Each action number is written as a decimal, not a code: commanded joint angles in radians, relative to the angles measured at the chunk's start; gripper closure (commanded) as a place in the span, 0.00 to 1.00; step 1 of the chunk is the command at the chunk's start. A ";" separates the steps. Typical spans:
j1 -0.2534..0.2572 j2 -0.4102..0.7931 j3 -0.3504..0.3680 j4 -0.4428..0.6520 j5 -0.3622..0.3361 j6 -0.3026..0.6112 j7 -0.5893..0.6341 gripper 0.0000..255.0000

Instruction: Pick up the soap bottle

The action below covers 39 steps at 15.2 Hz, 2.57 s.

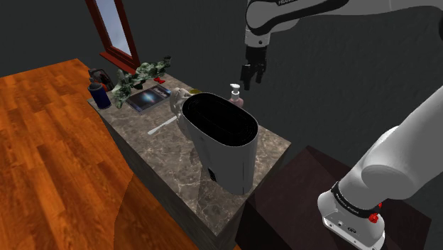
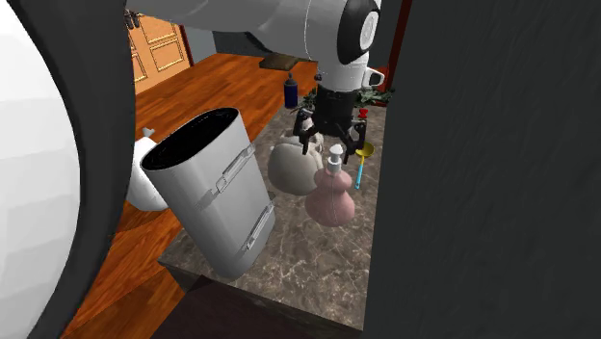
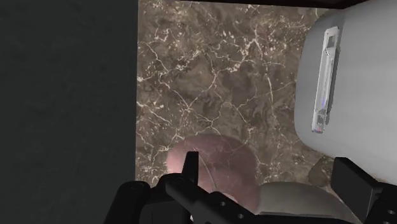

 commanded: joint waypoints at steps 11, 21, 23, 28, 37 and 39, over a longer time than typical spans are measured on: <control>-0.001 0.251 0.001 0.181 0.006 0.087 -0.021 0.00; 0.000 0.258 0.001 0.169 0.007 0.107 -0.021 1.00; 0.000 0.258 0.001 0.169 0.007 0.107 -0.021 1.00; -0.001 0.242 0.001 0.203 0.006 0.057 -0.020 1.00; -0.001 0.219 0.000 0.294 0.004 -0.057 -0.014 1.00; -0.001 0.216 0.000 0.317 0.003 -0.083 -0.013 1.00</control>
